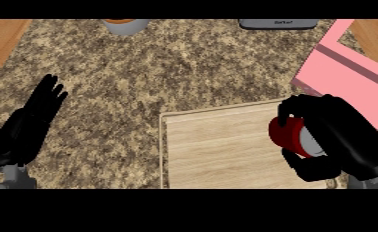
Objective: Pick the can from the tray and place it in the cardboard box
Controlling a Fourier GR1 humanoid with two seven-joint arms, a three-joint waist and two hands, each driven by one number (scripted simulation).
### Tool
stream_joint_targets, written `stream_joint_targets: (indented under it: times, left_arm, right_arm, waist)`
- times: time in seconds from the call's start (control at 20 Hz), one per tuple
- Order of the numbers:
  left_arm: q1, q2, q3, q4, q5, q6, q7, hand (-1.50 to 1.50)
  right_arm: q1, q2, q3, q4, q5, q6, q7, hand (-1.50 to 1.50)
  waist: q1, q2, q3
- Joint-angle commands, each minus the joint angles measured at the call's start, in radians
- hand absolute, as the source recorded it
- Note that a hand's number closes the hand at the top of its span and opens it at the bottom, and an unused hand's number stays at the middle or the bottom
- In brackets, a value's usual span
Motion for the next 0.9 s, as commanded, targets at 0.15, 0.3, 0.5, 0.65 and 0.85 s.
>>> stream_joint_targets:
  times: [0.15,0.3,0.5,0.65,0.85]
  left_arm:
    - [-0.005,0.033,0.022,-0.035,0.04,-0.021,0.069,0.0]
    - [0.018,0.014,0.018,-0.021,0.045,-0.041,0.02,0.0]
    - [0.001,0.005,0.004,-0.032,0.018,-0.018,0.031,0.0]
    - [-0.031,-0.015,-0.011,0.004,-0.02,0.016,0.022,0.0]
    - [0.007,0.004,0.014,-0.001,0.005,-0.029,0.002,0.0]
  right_arm:
    - [-0.102,0.092,-0.126,-0.228,-0.044,0.035,0.179,1.5]
    - [-0.245,0.038,-0.285,-0.234,-0.125,0.146,0.247,1.5]
    - [-0.346,-0.024,-0.429,-0.129,-0.169,0.14,0.268,1.5]
    - [-0.392,-0.059,-0.492,-0.141,-0.23,0.199,0.315,1.5]
    - [-0.364,-0.153,-0.52,0.07,-0.196,0.071,0.155,1.5]
  waist:
    - [0.006,0.001,0.001]
    - [0.01,0.002,0.0]
    - [0.013,0.004,0.0]
    - [0.006,0.003,0.0]
    - [0.012,0.006,0.001]
